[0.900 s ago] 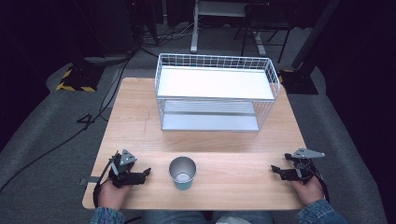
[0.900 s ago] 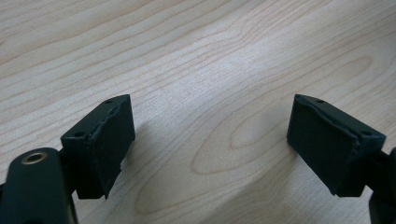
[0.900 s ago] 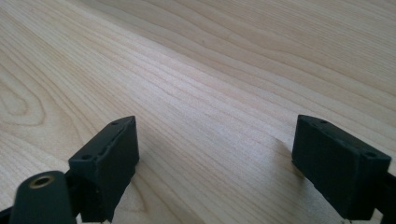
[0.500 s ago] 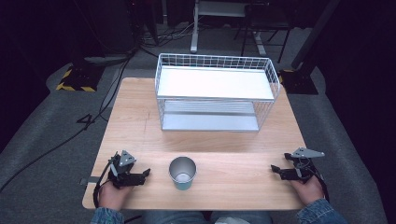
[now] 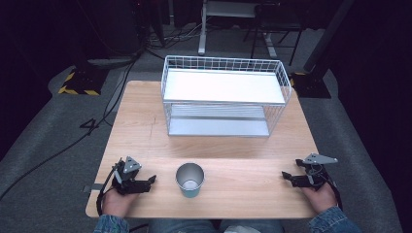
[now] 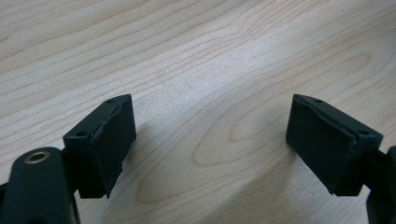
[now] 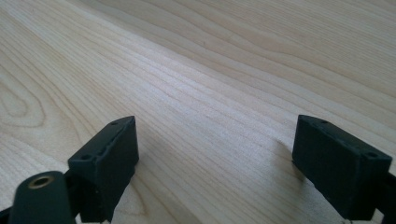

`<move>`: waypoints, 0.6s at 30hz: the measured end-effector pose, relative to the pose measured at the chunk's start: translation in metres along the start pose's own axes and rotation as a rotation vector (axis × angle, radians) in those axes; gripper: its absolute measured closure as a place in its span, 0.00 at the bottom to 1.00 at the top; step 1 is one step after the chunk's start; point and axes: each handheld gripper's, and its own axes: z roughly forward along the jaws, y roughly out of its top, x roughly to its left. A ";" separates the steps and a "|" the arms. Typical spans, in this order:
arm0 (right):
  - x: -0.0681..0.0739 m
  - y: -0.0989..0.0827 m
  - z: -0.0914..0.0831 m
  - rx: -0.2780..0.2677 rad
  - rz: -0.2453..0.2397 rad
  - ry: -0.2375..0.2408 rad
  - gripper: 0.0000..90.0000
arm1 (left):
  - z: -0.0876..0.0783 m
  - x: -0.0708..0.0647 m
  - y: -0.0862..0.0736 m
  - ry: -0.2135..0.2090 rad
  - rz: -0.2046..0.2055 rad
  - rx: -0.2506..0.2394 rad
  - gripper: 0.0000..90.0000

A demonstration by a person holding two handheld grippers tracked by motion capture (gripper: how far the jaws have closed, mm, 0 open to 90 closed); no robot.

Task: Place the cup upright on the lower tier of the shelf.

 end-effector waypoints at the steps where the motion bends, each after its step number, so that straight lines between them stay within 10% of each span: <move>1: 0.000 0.000 0.000 0.000 0.000 0.000 0.17 | 0.000 -0.001 0.000 0.003 -0.010 -0.001 0.19; 18: 0.000 0.000 0.000 0.000 0.000 0.000 0.17 | -0.029 -0.023 0.002 -0.009 0.003 -0.043 0.28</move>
